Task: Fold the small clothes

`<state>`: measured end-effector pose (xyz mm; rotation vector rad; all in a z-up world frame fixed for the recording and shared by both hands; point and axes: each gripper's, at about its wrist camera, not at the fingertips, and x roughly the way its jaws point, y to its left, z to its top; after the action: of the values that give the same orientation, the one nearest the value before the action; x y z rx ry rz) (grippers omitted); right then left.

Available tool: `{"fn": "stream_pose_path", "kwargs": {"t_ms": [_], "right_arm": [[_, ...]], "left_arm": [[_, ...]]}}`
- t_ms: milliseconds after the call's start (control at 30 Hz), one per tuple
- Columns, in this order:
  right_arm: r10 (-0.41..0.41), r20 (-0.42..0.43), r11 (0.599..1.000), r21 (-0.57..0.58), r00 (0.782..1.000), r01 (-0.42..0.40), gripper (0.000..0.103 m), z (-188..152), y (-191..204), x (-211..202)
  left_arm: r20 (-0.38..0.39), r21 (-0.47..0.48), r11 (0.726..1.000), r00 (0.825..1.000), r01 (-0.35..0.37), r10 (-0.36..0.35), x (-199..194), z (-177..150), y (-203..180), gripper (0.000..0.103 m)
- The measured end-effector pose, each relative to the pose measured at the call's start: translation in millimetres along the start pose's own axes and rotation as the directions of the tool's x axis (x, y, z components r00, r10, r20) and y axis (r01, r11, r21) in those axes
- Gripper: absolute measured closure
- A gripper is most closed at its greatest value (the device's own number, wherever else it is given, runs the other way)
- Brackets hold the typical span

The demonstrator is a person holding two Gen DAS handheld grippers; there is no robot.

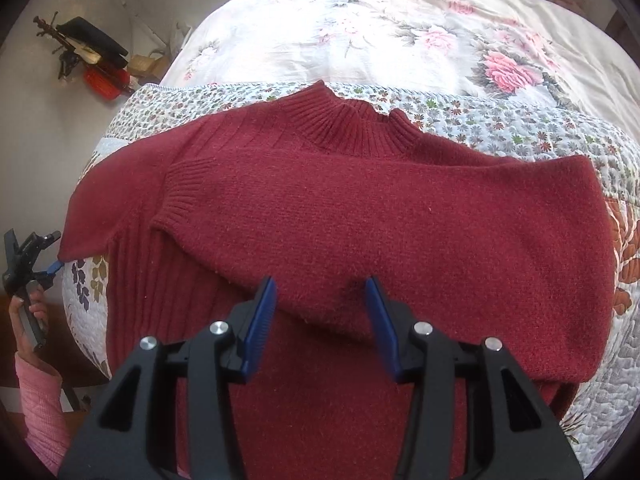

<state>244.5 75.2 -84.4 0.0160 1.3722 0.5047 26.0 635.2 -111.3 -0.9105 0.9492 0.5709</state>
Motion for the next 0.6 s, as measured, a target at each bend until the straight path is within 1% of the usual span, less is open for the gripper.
{"fn": "stream_pose_path", "kwargs": {"t_ms": [67,167,200,233,267,300,333,367,433,500,567,600], "right_arm": [[-0.005,0.002,1.000,0.002,1.000,0.005,0.055,0.2,0.1,0.8],[-0.013,0.003,1.000,0.002,1.000,0.013,0.054,0.1,1.3,2.5],[-0.016,0.004,1.000,0.001,1.000,0.016,0.054,-0.1,1.8,2.8],[-0.020,0.004,1.000,0.001,1.000,0.020,0.054,-0.2,2.3,3.0],[-0.021,0.004,1.000,-0.001,1.000,0.021,0.053,-0.1,2.9,3.1],[-0.023,0.004,1.000,-0.003,1.000,0.023,0.053,-0.2,3.5,2.9],[-0.024,0.004,1.000,-0.003,1.000,0.024,0.053,0.2,3.7,2.8],[-0.025,0.004,1.000,-0.003,1.000,0.025,0.053,0.1,3.5,2.4],[-0.025,0.004,1.000,-0.003,1.000,0.025,0.053,-0.9,3.0,1.3],[-0.024,0.004,1.000,-0.003,1.000,0.024,0.053,-2.5,2.0,-0.3],[-0.021,0.005,1.000,0.001,1.000,0.021,0.053,-4.1,-0.3,-2.2],[-0.020,0.005,1.000,0.003,1.000,0.020,0.053,-4.9,-1.5,-3.3]], "left_arm": [[0.007,-0.004,1.000,1.000,0.010,-0.010,1.9,4.9,2.5,0.026],[0.024,-0.043,0.998,0.999,0.042,-0.041,1.5,10.7,10.8,0.029],[0.035,-0.053,0.998,0.999,0.044,-0.042,1.3,13.2,13.8,0.037],[0.045,-0.065,0.997,0.999,0.033,-0.030,1.2,15.4,16.8,0.048],[0.051,-0.078,0.997,0.999,0.021,-0.017,1.0,16.6,20.0,0.054],[0.056,-0.089,0.996,0.998,0.011,-0.006,1.7,18.8,21.8,0.065],[0.060,-0.097,0.995,0.998,0.003,0.003,1.8,20.4,24.4,0.074],[0.064,-0.108,0.994,0.998,0.002,0.005,1.7,21.8,28.4,0.077],[0.065,-0.134,0.991,0.998,0.018,-0.010,2.4,25.9,32.9,0.088],[0.075,-0.146,0.989,0.997,0.029,-0.019,1.8,27.1,34.7,0.090],[0.093,-0.120,0.993,0.996,0.006,0.006,-1.6,24.6,28.1,0.091],[0.111,-0.090,0.996,0.994,-0.014,0.024,-5.0,22.4,20.8,0.091]]}}
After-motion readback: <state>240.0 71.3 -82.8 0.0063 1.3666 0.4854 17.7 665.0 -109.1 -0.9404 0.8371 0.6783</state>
